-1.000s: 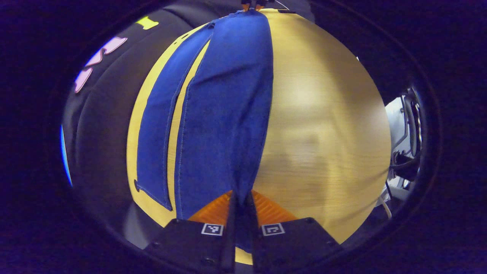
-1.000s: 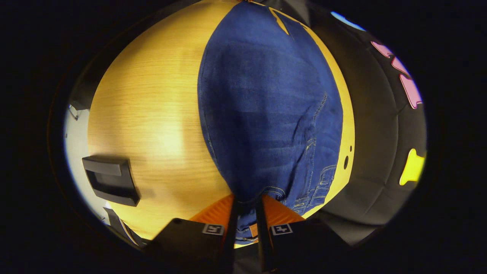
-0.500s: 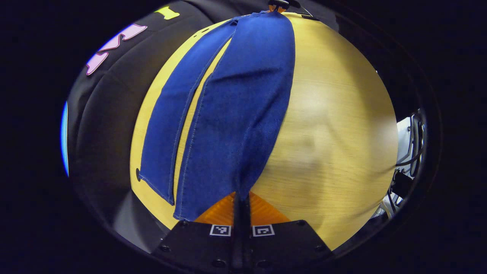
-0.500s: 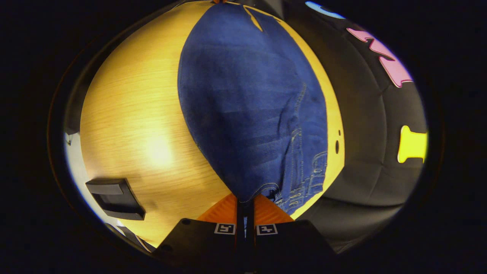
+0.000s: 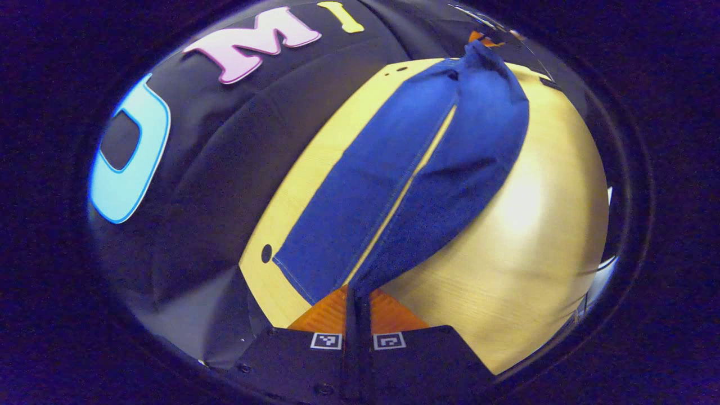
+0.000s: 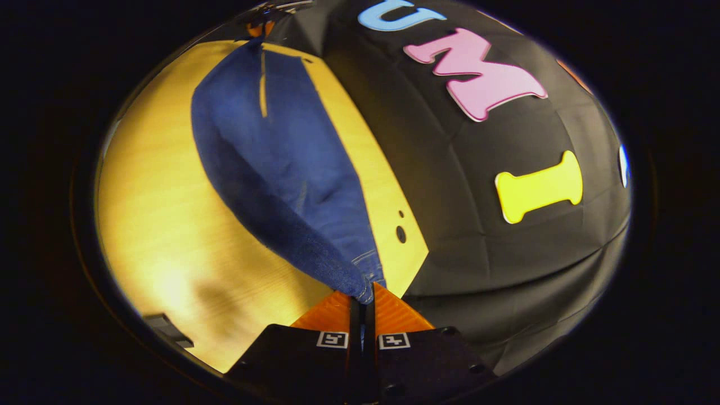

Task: Grasp the waist and the cuffs of the jeans and fold them to make the two legs overlap; first hold the waist and fold one-third of the jeans toward the cuffs, then hold the cuffs and fold the remaining one-third in the same direction to finish folding.

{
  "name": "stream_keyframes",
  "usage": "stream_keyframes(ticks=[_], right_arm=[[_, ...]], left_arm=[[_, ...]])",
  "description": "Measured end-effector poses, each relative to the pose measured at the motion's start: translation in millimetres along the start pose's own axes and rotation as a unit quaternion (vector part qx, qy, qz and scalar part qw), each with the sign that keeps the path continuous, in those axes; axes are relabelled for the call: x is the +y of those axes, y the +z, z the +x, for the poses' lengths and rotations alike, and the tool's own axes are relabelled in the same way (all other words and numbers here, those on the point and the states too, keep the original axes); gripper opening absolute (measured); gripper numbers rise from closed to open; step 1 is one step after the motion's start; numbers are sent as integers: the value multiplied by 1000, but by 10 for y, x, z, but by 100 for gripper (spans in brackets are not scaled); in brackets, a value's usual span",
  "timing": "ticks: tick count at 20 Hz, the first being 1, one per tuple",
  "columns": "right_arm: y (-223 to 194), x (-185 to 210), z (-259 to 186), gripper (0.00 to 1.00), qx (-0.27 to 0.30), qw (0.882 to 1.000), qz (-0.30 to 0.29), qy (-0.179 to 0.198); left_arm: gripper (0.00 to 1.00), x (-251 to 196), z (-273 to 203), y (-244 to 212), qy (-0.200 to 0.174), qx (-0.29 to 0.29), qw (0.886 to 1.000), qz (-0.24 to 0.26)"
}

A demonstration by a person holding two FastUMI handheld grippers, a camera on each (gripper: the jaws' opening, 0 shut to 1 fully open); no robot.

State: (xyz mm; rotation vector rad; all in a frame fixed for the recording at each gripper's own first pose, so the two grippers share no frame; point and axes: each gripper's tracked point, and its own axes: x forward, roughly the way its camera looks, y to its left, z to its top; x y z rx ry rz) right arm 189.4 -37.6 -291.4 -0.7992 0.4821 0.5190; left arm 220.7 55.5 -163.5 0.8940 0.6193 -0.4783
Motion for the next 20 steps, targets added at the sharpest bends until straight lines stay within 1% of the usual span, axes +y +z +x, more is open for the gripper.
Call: stream_keyframes(ticks=[1, 3, 5, 7, 8, 10, 11, 13, 14, 16, 17, 18, 20], right_arm=[[45, -109, 83, 5, -4, 1000, 10, -11], [100, -340, 258, 5, -5, 999, 41, -31], [130, -590, 482, 5, -6, 995, 85, -52], [91, -747, 762, 5, 10, 990, 128, -64], [59, -779, 922, 5, 22, 987, 142, -68], [-46, -732, 1275, 5, 60, 984, 155, -59], [-104, -669, 1428, 5, 75, 982, 164, -51], [-199, -532, 1693, 5, 107, 976, 188, -37], [-215, -462, 1792, 5, 117, 972, 204, -34], [-271, -380, 1937, 5, 131, 963, 233, -29], [-305, -359, 2019, 5, 134, 962, 238, -26], [-328, -360, 2027, 5, 136, 961, 237, -25], [-317, -427, 2112, 6, 136, 963, 229, -38]], left_arm=[[6, 104, 1, 155, 16, -4, 1000, -24], [6, 336, -23, 363, 36, -7, 997, -68], [6, 480, -35, 575, 48, 2, 994, -94], [6, 633, 118, 675, 59, 16, 991, -117], [6, 725, 264, 746, 65, 26, 989, -131], [6, 909, 618, 726, 73, 43, 982, -170], [7, 970, 772, 744, 75, 52, 981, -171], [9, 944, 985, 734, 76, 85, 981, -156], [10, 913, 1031, 732, 69, 95, 982, -149], [18, 942, 1090, 674, 64, 108, 982, -141], [40, 1014, 1082, 606, 70, 110, 982, -139], [55, 1135, 1033, 494, 83, 114, 980, -140], [84, 1466, 902, 278, 127, 122, 974, -144]])
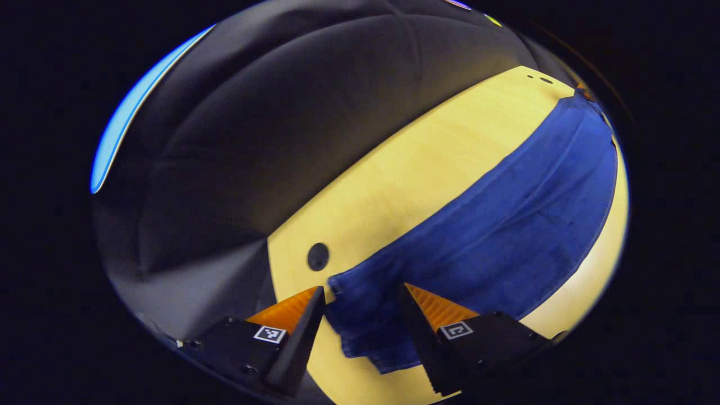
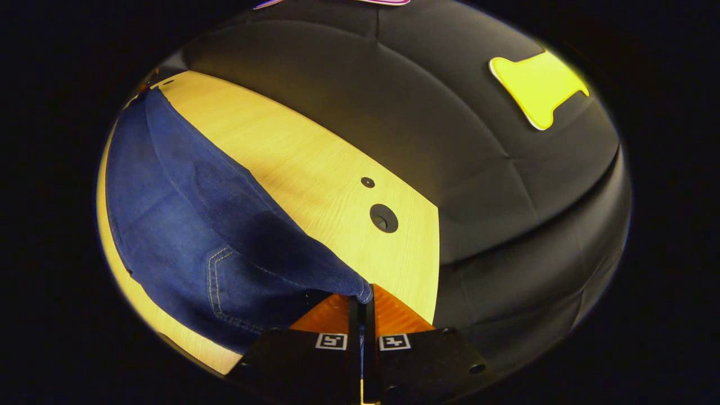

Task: Grasp the waist and the cuffs of the jeans and fold them to make the two legs overlap; first hold the waist and fold one-third of the jeans toward the cuffs, then hold the cuffs and fold the remaining one-third in the same direction to finish folding.

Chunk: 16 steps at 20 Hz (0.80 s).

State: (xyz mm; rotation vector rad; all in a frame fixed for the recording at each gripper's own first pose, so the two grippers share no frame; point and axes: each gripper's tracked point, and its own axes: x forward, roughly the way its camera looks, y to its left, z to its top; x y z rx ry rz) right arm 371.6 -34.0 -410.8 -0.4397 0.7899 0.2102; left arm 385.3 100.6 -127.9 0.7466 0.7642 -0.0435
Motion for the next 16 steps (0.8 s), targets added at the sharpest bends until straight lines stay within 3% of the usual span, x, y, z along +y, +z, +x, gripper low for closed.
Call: stream_keyframes(ticks=[3, 6, 9, 11, 12, 13, 14, 15, 16], right_arm=[[60, -140, -11, 14, -1, 1000, 6, -20], [391, -367, -308, 83, -62, 996, 58, -23], [536, -739, -691, 86, -104, 983, 147, -32], [411, -865, -832, 91, -76, 968, 238, -16], [323, -801, -898, 95, -52, 945, 324, 14], [252, -698, -955, 96, -32, 903, 425, 48], [171, -663, -945, 100, -18, 856, 514, 55], [52, -706, -926, 100, -3, 821, 570, 37], [-137, -729, -862, 99, 21, 804, 595, 17]], left_arm=[[92, 306, -93, -139, 37, -8, 999, -36], [93, 255, -352, 13, 27, -62, 993, -96], [94, 14, -768, 419, -31, -163, 969, -182], [95, -283, -1124, 576, -77, -191, 950, -236], [96, -460, -1384, 613, -103, -200, 937, -268], [98, -601, -1525, 631, -120, -207, 926, -292], [98, -730, -1696, 702, -130, -220, 916, -309], [98, -848, -1843, 759, -139, -231, 911, -312], [99, -948, -2016, 790, -141, -242, 911, -303]])
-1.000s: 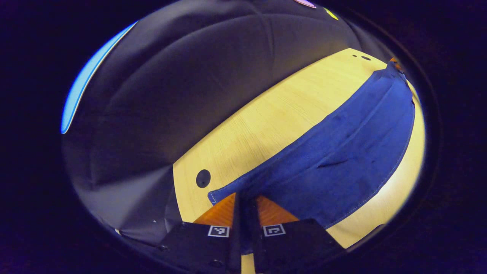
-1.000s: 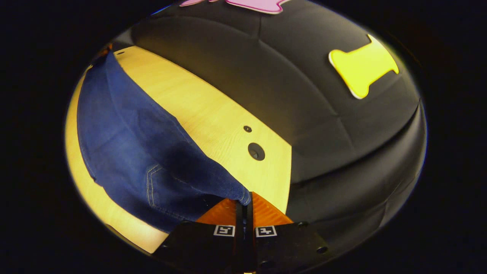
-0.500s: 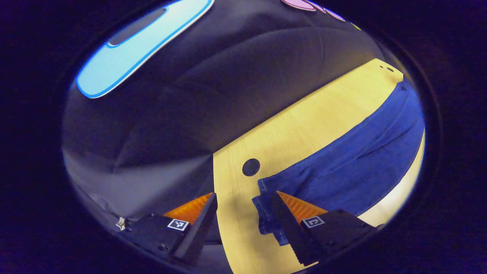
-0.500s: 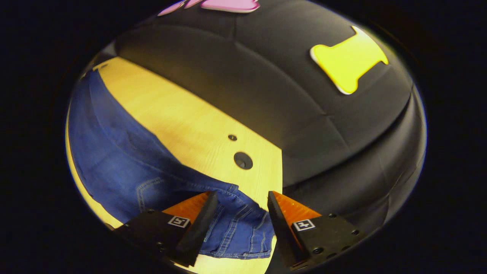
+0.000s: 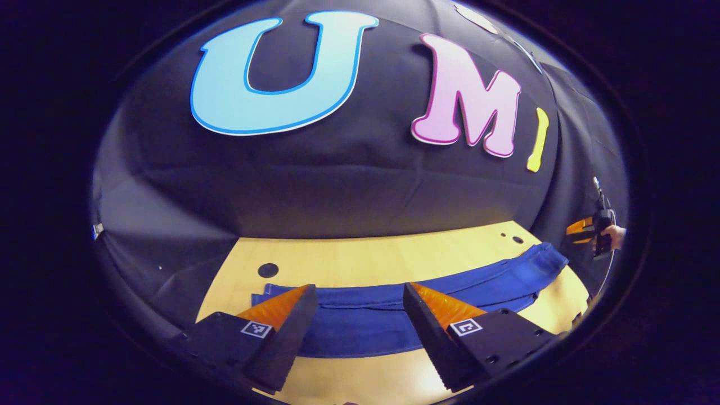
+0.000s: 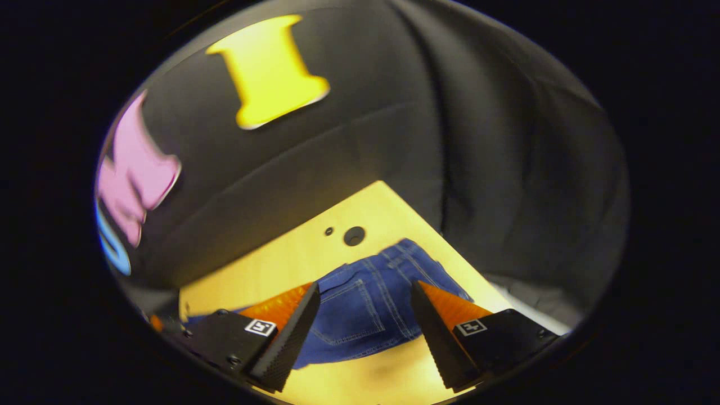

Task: Grasp the waist and the cuffs of the jeans and fold them to make the two legs overlap; first hold the waist and fold one-third of the jeans toward the cuffs, then hold the cuffs and fold the remaining one-third in the same direction to finish folding.

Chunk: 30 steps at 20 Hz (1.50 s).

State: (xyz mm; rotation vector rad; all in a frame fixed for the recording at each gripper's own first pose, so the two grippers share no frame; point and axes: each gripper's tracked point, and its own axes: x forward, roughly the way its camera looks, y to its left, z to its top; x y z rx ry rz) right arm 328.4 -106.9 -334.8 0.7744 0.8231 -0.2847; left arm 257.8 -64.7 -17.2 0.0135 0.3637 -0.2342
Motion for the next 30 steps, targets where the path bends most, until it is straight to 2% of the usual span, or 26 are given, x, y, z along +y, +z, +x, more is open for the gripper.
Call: stream_keyframes(ticks=[1, 3, 4, 7, 9, 11, 13, 15, 18, 19, 20, 23, 24, 25, 28, 30], right_arm=[[-81, -184, 86, 98, 12, 999, 11, -28], [-322, -373, 297, 97, 42, 997, 27, -61], [-448, -355, 406, 98, 59, 995, 46, -63], [-585, -508, 633, 98, 72, 990, 102, -71], [-654, -571, 767, 98, 76, 988, 109, -84], [-529, -575, 808, 98, 48, 989, 114, -78], [-613, -760, 734, 78, 59, 988, 111, -87], [-532, -745, 709, 41, 53, 988, 125, -69], [-481, -689, 671, 20, 46, 989, 133, -52], [-387, -630, 644, 20, 31, 990, 132, -47], [-282, -545, 600, 14, 12, 990, 133, -36], [-17, -138, 331, 13, -34, 994, 108, -5], [35, 61, 261, 3, -47, 995, 84, 8], [58, 324, 200, 13, -59, 996, 64, 25], [-51, 1371, -33, 12, -91, 991, -13, 99], [-400, 2200, -306, 13, -95, 980, -62, 165]], left_arm=[[99, -145, -128, 25, -7, -8, 1000, 13], [98, -443, -310, 16, -27, -18, 999, 23], [98, -584, -423, -38, -37, -13, 999, 26], [99, -740, -638, -92, -36, -2, 998, 45], [99, -723, -739, -123, -22, 5, 998, 56], [99, -686, -860, -190, -5, 13, 998, 55], [99, -636, -917, -283, 9, 25, 999, 45], [99, -562, -947, -357, 26, 34, 998, 35], [99, -546, -960, -415, 26, 33, 999, 17], [99, -543, -961, -430, 22, 32, 999, 15], [99, -532, -951, -429, 15, 30, 999, 16], [99, -406, -936, -432, 3, 27, 999, 21], [99, -373, -950, -422, -2, 26, 999, 22], [99, -328, -969, -405, -7, 22, 999, 24], [98, -180, -987, -506, -13, 29, 999, 14], [99, -89, -1022, -583, -12, 37, 999, 10]])
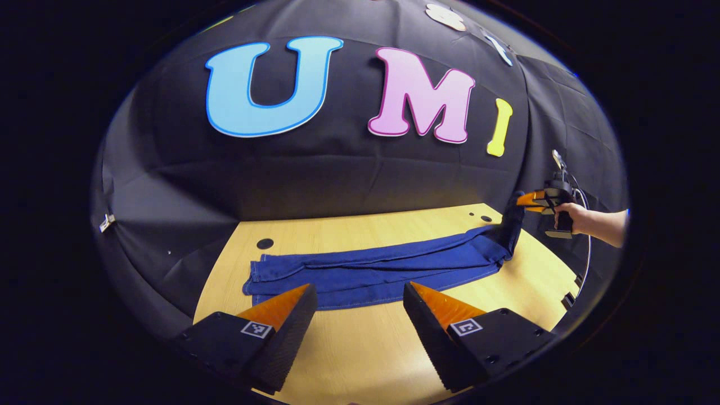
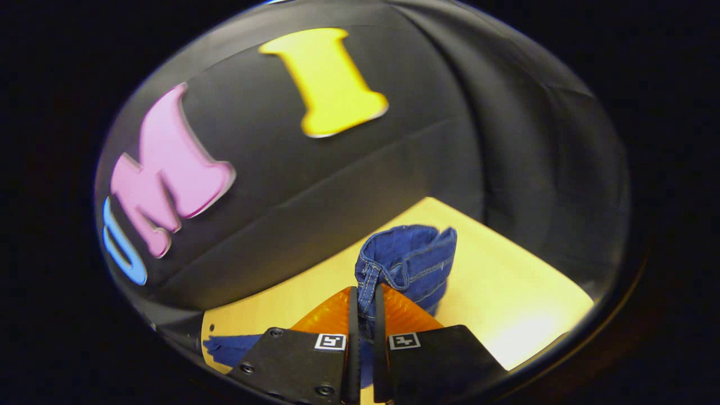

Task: Grasp the waist and the cuffs of the jeans and fold them to make the two legs overlap; first hold the waist and fold one-third of the jeans toward the cuffs, then hold the cuffs and fold the remaining one-third in the same direction to finish folding.

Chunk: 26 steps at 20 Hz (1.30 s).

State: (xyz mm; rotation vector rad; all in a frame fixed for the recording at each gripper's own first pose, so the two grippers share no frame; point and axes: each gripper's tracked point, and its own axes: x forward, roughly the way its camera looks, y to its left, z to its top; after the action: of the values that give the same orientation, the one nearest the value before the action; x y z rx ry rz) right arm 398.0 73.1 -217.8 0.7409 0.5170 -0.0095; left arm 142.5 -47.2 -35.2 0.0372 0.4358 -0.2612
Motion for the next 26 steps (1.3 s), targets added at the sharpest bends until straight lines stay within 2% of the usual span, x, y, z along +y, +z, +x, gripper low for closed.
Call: stream_keyframes(ticks=[2, 4, 7, 9, 10, 11, 13, 14, 16, 17, 18, 19, 21, 22, 24, 26], right_arm=[[-374, 854, 5, 13, 17, 997, -9, 71], [-947, 1387, -15, 12, 65, 991, -13, 112], [-2111, 1488, -2, 12, 182, 976, -19, 121], [-2537, 1414, -37, 12, 222, 967, -37, 115], [-2495, 1382, -21, 13, 218, 968, -41, 115], [-2614, 1437, 7, 2, 210, 969, -35, 125], [-2456, 1423, -77, 14, 234, 962, -8, 141], [-2375, 1465, -124, 34, 238, 959, -7, 156], [-2037, 1491, -405, 75, 216, 957, -43, 189], [-1862, 1493, -607, 70, 205, 955, -62, 206], [-1693, 1480, -820, 70, 196, 952, -77, 223], [-1553, 1454, -1047, 87, 189, 949, -89, 235], [-1298, 1339, -1427, 90, 173, 950, -90, 244], [-1208, 1266, -1578, 90, 170, 951, -79, 244], [-1133, 1026, -1829, 92, 179, 954, -67, 230], [-1173, 658, -1920, 95, 177, 958, -91, 205]], left_arm=[[99, 84, -55, -15, 2, -2, 1000, 4], [99, 200, -96, -57, 10, -2, 1000, 0], [100, 392, -132, -225, 22, 12, 999, -24], [99, 539, -45, -343, 33, 27, 998, -41], [99, 625, 15, -421, 39, 36, 997, -55], [99, 718, 85, -469, 45, 42, 995, -78], [98, 841, 263, -525, 50, 52, 988, -139], [97, 931, 346, -548, 51, 57, 983, -167], [97, 1116, 545, -539, 50, 70, 974, -209], [96, 1232, 653, -514, 52, 76, 971, -220], [94, 1381, 782, -516, 59, 83, 969, -227], [97, 1514, 900, -497, 66, 94, 966, -231], [97, 1776, 1182, -447, 74, 117, 962, -236], [97, 1914, 1319, -455, 79, 137, 958, -238], [96, 2250, 1595, -590, 113, 185, 948, -233], [96, 2525, 1778, -801, 143, 231, 940, -206]])
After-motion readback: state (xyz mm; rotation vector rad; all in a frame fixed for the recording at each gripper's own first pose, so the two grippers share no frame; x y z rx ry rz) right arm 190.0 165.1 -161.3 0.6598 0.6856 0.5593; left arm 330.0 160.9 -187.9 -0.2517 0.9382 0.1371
